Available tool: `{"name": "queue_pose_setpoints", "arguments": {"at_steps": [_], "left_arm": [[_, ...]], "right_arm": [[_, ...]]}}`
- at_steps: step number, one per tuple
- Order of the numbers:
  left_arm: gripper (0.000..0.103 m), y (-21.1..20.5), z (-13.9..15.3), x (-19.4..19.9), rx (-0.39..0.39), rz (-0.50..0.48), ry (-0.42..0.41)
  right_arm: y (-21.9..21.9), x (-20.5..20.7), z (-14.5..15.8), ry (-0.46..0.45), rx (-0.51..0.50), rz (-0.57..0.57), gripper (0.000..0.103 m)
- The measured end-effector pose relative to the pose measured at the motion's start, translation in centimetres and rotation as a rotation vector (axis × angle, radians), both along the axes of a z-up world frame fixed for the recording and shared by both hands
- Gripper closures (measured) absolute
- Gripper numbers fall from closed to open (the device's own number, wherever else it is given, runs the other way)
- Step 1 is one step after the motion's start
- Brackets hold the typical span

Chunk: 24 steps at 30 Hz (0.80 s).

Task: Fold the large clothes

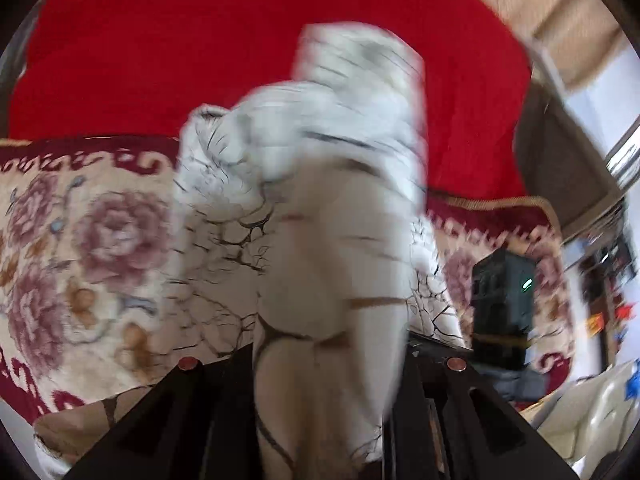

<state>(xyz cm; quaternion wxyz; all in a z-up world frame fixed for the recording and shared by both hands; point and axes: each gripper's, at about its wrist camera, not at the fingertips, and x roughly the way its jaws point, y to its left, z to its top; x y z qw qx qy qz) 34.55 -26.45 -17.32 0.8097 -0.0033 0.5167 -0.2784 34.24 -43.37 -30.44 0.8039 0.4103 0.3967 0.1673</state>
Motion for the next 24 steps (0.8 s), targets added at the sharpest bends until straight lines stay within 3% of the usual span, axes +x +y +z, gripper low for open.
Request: {"name": "queue_pose_setpoints", "arguments": {"at_steps": [3,5,7,8,10,12,15,20,23,24], "left_arm": [[0.084,-3.5,-3.2,0.1,0.093,-0.019,0.061],[0.072,-4.3,-4.3,0.2,0.107,0.001,0.094],[0.044,-4.8,-3.5,-0.4,0.067,-0.018,0.090],[0.039,-4.9,-2.9,-0.7,0.048,-0.026,0.104],[0.036,-4.5,-0.8,-1.7,0.009,-0.044,0.114],[0.036,-3.6,1.0,-2.4,-0.009,-0.061,0.096],[0.036,-0.8,3.7,-2.7,-0.176,-0.124,0.150],[0.036,7.4,6.6,-1.1,-0.402,-0.126,0.129],[0.035,11.7,6.9,0.0,-0.406,-0.042,0.070],[0.035,12.9,6.7,0.4,-0.382,-0.010,0.044]], "right_arm": [[-3.8,-1.0,-2.2,0.056,0.187,-0.033,0.067],[-6.6,-2.4,-3.1,0.066,0.240,-0.095,0.067],[-8.5,-3.5,-3.8,0.087,0.222,-0.141,0.067],[-9.0,-3.7,-4.4,0.090,0.244,-0.139,0.067],[-9.6,-3.7,-5.7,0.093,0.310,-0.117,0.067],[-9.3,-3.6,-5.9,0.087,0.290,-0.109,0.067],[-8.5,-3.2,-5.5,0.079,0.245,-0.117,0.067],[-8.1,-3.6,-5.2,0.067,0.230,-0.143,0.064],[-7.4,-4.7,-3.4,0.041,0.227,-0.159,0.063],[-7.1,-5.2,-2.3,0.014,0.231,-0.157,0.050]]}}
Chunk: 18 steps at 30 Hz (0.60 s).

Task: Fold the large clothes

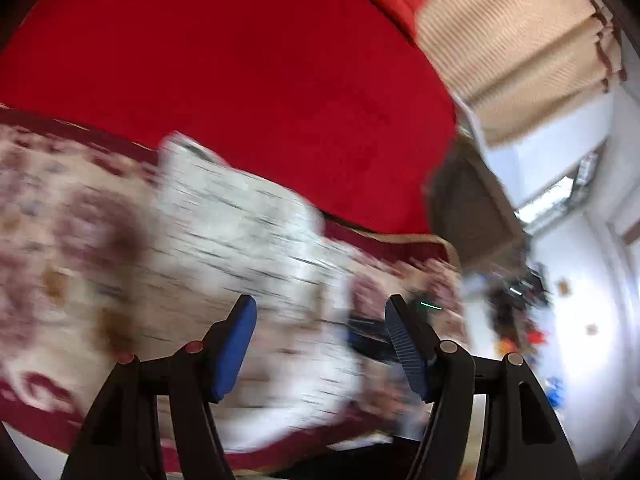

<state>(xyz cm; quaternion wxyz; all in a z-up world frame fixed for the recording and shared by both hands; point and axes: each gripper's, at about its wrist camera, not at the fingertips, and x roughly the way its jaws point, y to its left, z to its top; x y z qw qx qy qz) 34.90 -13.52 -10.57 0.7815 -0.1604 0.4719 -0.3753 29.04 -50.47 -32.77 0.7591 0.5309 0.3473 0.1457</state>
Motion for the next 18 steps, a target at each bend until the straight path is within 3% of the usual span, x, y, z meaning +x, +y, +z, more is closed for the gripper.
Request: {"name": "queue_pose_setpoints", "arguments": {"at_steps": [1,2,3,5,7,12,15,18], "left_arm": [[0.035,1.9,-0.6,0.4,0.033,0.054,-0.019],[0.035,3.5,-1.6,0.7,0.040,0.084,-0.027],[0.035,4.3,-2.1,0.9,0.045,0.096,-0.029],[0.035,5.3,-4.6,1.3,0.128,0.135,-0.022],[0.035,5.2,-7.7,1.3,0.223,0.143,-0.019],[0.035,3.9,-12.8,-0.1,0.244,0.181,-0.031],[0.036,2.7,-13.6,-1.0,0.232,0.176,-0.066],[0.036,1.2,-14.0,-1.6,0.239,0.140,-0.090]], "right_arm": [[0.1,-0.5,0.5,-0.028,0.009,-0.003,0.032],[0.2,-0.9,1.2,-0.061,0.019,-0.014,0.025],[0.3,-1.4,1.9,-0.090,0.018,-0.027,0.023],[1.0,-1.6,3.3,-0.138,-0.003,-0.027,0.021],[2.3,-1.1,4.0,-0.154,-0.006,-0.003,0.012],[7.3,1.3,4.6,-0.145,0.017,0.106,0.012],[10.2,2.2,4.9,-0.168,0.024,0.130,0.012],[12.0,4.3,3.9,-0.108,0.009,0.099,0.013]]}}
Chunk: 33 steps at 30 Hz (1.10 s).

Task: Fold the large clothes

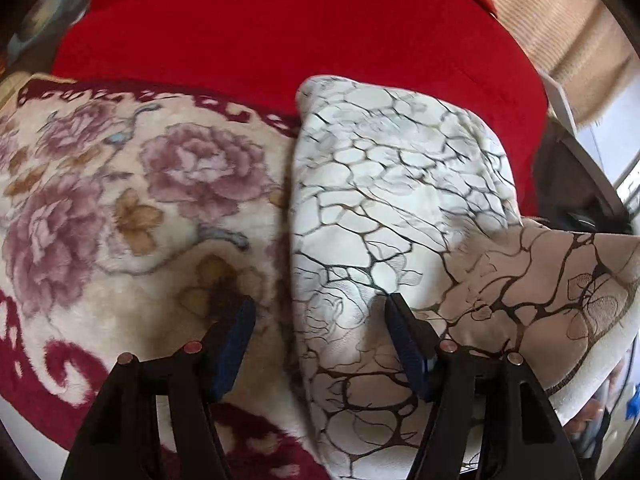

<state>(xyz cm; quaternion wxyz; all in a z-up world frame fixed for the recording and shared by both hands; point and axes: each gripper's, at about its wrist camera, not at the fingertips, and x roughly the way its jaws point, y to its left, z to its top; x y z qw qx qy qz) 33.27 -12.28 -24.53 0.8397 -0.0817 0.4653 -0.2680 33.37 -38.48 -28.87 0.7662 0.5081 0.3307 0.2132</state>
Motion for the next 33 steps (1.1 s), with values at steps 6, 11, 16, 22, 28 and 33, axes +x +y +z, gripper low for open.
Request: {"name": "queue_pose_setpoints", "arguments": {"at_steps": [6,11,16,22,28,33], "left_arm": [[0.036,-0.8,-2.4,0.8,-0.109,-0.023,0.099],[0.037,1.6,-0.3,1.7,-0.121,0.012,0.055],[0.037,3.3,-1.9,3.2,-0.083,0.073,0.109],[0.050,2.0,-3.3,3.6,-0.176,-0.014,0.174],[0.050,-2.3,-1.4,1.0,-0.134,-0.087,0.049],[0.049,-6.7,0.1,-0.7,-0.105,-0.148,-0.014]], "right_arm": [[2.1,1.8,-1.0,0.093,-0.226,-0.027,0.077],[2.0,1.0,-0.9,0.058,-0.293,-0.020,0.083],[1.8,1.2,-1.3,0.041,-0.279,-0.002,0.083],[0.9,-0.8,0.2,-0.100,-0.255,-0.050,0.085],[1.3,-3.9,3.8,-0.214,-0.358,-0.131,0.087],[-2.8,-6.9,4.8,-0.239,-0.345,-0.231,0.088]]}}
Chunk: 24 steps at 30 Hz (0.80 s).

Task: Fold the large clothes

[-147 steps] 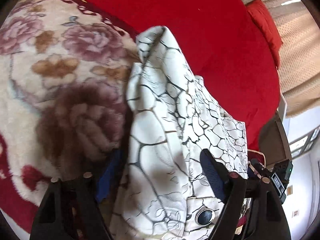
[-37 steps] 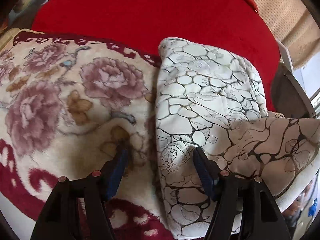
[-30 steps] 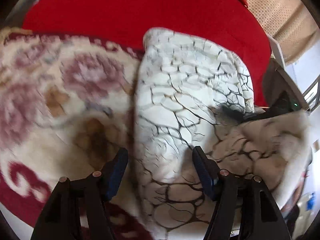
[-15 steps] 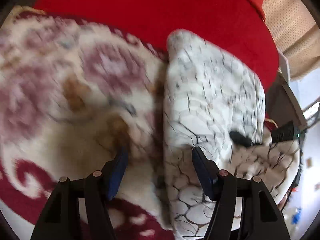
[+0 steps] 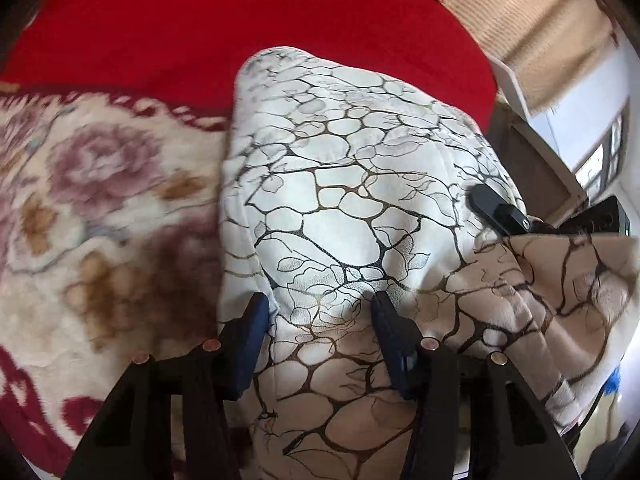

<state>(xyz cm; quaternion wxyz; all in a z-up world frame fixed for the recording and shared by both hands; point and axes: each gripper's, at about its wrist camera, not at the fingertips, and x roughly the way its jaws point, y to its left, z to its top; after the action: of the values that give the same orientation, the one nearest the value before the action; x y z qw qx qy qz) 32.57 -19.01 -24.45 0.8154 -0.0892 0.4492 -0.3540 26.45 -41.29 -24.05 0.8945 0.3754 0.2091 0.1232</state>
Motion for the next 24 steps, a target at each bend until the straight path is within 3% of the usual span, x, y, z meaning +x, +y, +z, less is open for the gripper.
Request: {"name": "queue_pose_setpoints", "arguments": {"at_steps": [4,9,12,15,19,24], "left_arm": [[0.044,-4.6,0.4,-1.1,0.086,-0.048,-0.102],[0.037,-7.4,-0.4,-1.7,0.232,-0.063,-0.194],[0.034,-6.5,0.8,-2.3,0.193,-0.134,-0.233],[0.034,-3.5,2.0,-1.8,0.125,-0.176,-0.221],[0.032,-0.6,1.4,-1.1,0.150,-0.129,-0.206],[0.031,-1.9,-1.4,0.0,0.188,-0.153,-0.175]], "right_arm": [[-4.1,-2.0,-0.6,0.006,0.009,-0.078,0.089],[-8.4,-0.5,-6.9,0.201,0.085,-0.073,0.089],[-9.9,0.3,-9.5,0.219,0.197,-0.023,0.089],[-10.7,-0.3,-9.9,0.201,0.190,-0.006,0.089],[-11.1,-0.7,-10.9,0.184,0.222,0.025,0.088],[-10.2,-1.4,-9.6,0.216,0.210,0.024,0.076]]}}
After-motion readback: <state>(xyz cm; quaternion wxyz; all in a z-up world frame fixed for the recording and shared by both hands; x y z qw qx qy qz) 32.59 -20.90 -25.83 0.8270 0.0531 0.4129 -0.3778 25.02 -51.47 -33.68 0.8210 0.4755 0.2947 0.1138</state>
